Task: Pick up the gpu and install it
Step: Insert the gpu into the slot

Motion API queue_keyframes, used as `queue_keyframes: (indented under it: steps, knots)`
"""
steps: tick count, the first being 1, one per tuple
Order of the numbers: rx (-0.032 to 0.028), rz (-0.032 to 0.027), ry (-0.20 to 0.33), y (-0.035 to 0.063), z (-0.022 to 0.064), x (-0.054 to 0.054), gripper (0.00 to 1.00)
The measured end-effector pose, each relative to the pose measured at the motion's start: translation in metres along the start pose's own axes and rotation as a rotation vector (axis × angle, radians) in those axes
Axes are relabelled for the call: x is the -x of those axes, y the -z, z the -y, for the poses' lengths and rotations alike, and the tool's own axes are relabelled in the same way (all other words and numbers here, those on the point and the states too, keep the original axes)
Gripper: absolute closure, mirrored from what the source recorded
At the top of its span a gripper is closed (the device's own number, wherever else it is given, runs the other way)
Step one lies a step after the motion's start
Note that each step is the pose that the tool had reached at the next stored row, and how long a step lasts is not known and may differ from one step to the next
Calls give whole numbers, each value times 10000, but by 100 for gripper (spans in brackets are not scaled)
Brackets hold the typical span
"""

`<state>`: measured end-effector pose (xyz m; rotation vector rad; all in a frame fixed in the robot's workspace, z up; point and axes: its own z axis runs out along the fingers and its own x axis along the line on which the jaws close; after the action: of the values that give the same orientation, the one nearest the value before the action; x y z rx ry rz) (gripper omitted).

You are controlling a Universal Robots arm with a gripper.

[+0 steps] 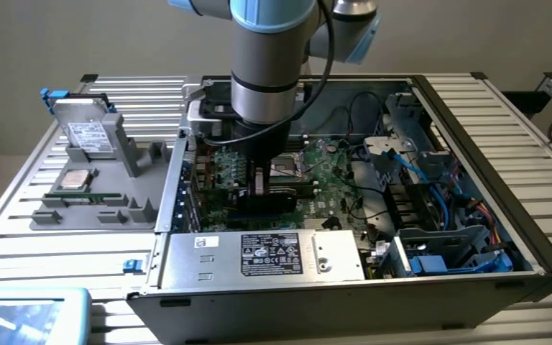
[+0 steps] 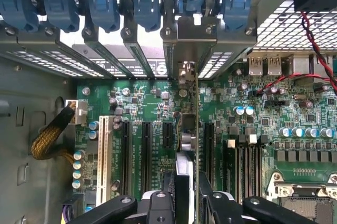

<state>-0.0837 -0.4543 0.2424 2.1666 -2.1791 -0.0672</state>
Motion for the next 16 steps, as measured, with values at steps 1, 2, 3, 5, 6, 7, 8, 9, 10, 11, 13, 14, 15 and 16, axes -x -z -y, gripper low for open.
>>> queue_keyframes:
  steps: [1,2,3,5,6,7,8,9,10,11,13,14,15,16]
  knots:
    - [-1,0,2,-1,-3,0,72]
    - [0,1,3,-2,-6,0,72]
    - [0,0,4,-3,-7,0,72]
    - [1,-1,4,-3,-8,0,72]
    - [1,-1,4,-4,-8,0,72]
    - [1,-1,3,-4,-9,0,72]
    - [1,-1,4,-4,-9,0,72]
    - [1,0,4,-5,-9,0,72]
    - [1,-1,3,-6,-9,-1,72]
    - [1,-1,4,-9,-8,-1,72]
    - [2,-2,3,-10,-8,-1,72]
    - [2,-2,3,-12,-8,-1,72]
    - [1,-1,4,-13,-8,-1,72]
    - [0,-1,3,-14,-8,-1,72]
